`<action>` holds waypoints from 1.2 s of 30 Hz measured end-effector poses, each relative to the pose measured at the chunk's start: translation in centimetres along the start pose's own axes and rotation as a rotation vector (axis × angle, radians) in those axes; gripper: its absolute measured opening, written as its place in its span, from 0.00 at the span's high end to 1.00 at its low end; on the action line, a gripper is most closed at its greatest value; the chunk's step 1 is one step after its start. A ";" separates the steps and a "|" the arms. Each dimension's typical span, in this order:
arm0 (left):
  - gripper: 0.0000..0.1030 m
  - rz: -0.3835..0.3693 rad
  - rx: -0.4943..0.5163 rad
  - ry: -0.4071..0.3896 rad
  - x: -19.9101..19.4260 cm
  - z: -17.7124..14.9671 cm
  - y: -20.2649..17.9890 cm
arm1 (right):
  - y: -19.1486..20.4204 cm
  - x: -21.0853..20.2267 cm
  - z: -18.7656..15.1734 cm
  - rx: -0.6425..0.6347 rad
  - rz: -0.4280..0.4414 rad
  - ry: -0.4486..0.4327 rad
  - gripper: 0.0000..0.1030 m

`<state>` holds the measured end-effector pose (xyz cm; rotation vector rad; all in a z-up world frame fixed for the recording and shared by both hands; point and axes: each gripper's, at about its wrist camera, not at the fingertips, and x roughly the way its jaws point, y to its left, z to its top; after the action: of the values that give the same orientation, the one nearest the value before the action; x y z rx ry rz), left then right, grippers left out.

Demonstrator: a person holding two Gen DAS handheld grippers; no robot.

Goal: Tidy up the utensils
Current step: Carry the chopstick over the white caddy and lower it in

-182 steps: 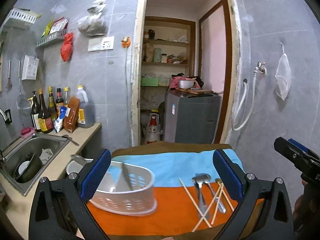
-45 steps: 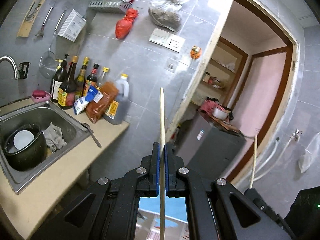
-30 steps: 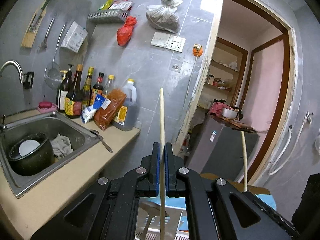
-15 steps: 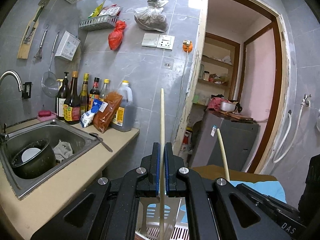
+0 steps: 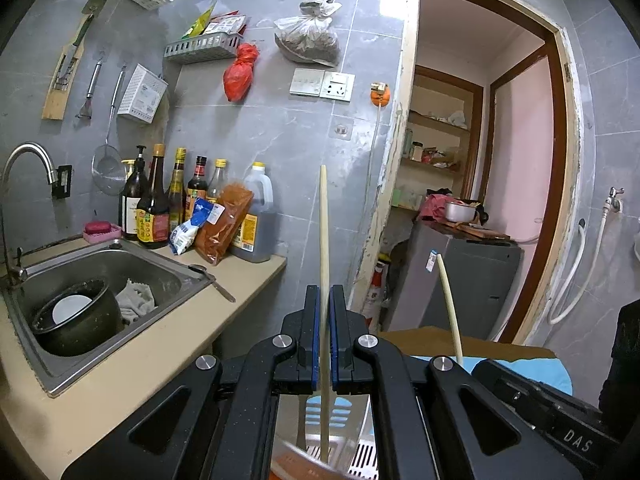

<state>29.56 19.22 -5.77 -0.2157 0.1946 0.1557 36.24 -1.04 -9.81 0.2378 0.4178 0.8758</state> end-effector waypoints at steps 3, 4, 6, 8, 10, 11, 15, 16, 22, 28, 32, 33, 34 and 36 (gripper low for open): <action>0.98 0.005 -0.001 0.002 -0.1 -0.1 0.2 | 0.0 -0.1 0.0 -0.001 -0.003 0.006 0.93; 0.98 0.006 0.001 0.003 -0.2 -0.1 0.2 | 0.1 -0.1 0.0 -0.002 -0.003 0.005 0.93; 0.97 0.006 0.003 0.004 -0.3 0.0 0.2 | 0.1 -0.1 0.0 -0.003 -0.006 0.005 0.93; 0.97 0.006 0.003 0.007 -0.3 0.0 0.2 | 0.2 -0.3 0.0 -0.004 -0.008 0.005 0.93; 0.97 0.003 0.001 0.013 -0.5 0.0 0.2 | 0.1 -0.3 0.0 -0.003 -0.010 0.004 0.93; 0.97 0.002 0.001 0.019 -0.5 0.1 0.3 | 0.1 -0.5 0.0 -0.003 -0.012 0.003 0.92; 0.97 -0.005 0.006 0.053 -0.3 0.1 0.3 | 0.0 -1.0 0.1 0.006 -0.026 -0.006 0.87; 0.97 -0.006 0.009 0.061 -0.3 0.1 0.3 | -0.1 -1.1 0.1 0.009 -0.029 -0.008 0.86; 0.97 -0.015 0.025 0.102 -0.1 0.0 0.2 | -0.4 -2.2 0.2 0.022 -0.053 -0.020 0.81; 0.97 -0.018 0.036 0.140 0.0 -0.7 0.1 | -0.7 -3.0 0.4 0.037 -0.072 -0.025 0.81; 0.97 -0.019 0.034 0.158 0.1 -1.0 0.1 | -0.9 -3.5 0.3 0.045 -0.084 -0.023 0.80; 0.97 -0.020 0.032 0.160 0.1 -1.0 0.0 | -0.9 -3.6 0.3 0.046 -0.085 -0.022 0.80; 0.96 -0.022 0.031 0.160 0.0 -1.0 0.0 | -0.9 -3.7 0.3 0.048 -0.089 -0.022 0.80; 0.91 -0.025 0.033 0.158 -0.3 -0.8 -0.2 | -0.9 -3.9 0.4 0.053 -0.097 -0.022 0.79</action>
<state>29.14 18.83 -6.46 -0.1976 0.3514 0.1105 34.83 -4.66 -8.83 0.2735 0.4284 0.7673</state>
